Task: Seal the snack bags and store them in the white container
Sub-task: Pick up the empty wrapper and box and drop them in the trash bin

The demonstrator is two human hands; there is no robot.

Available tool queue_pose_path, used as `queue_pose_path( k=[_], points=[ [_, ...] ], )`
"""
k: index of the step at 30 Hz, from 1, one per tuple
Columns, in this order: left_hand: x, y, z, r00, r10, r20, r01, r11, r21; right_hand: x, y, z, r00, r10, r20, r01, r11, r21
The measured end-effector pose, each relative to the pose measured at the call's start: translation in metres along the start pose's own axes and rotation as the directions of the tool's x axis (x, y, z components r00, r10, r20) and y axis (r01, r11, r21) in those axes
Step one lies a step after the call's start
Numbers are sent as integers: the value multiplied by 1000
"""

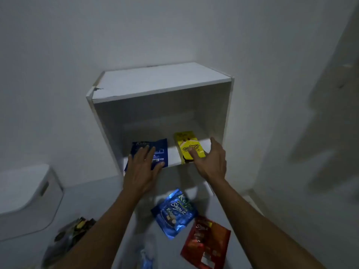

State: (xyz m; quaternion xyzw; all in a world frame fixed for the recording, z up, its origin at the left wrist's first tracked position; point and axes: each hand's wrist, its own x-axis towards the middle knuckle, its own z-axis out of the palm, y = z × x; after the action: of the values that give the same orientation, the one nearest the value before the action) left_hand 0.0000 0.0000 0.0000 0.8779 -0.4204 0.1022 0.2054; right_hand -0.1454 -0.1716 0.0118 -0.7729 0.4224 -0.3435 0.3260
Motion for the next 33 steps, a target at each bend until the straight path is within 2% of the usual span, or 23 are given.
queue_pose_path(
  k=[4, 11, 17, 21, 24, 28, 33],
  points=[
    [11, -15, 21, 998, 1, 59, -5, 998, 58, 4, -1, 35, 998, 69, 11, -68, 992, -104],
    [21, -38, 44, 991, 49, 123, -65, 989, 129, 13, 0, 70, 995, 96, -31, -101, 958, -267],
    [9, -46, 50, 985, 83, 152, -99, 990, 101, 13, 4, 76, 992, 85, -89, -108, 949, -297],
    [4, -39, 43, 989, 120, 82, -128, 987, 98, 3, 8, 70, 990, 105, -89, -124, 962, -245],
    [-1, -36, 39, 995, 83, 61, -87, 994, 63, -9, 14, 63, 991, 103, -82, -117, 976, -183],
    [-11, -24, 37, 996, 63, -65, -69, 994, -86, -24, 26, 48, 990, 123, -70, -129, 988, -84],
    [-30, 13, 29, 973, 9, -229, -72, 960, -272, -39, 43, 21, 988, 99, -122, -95, 995, 37]
  ],
)
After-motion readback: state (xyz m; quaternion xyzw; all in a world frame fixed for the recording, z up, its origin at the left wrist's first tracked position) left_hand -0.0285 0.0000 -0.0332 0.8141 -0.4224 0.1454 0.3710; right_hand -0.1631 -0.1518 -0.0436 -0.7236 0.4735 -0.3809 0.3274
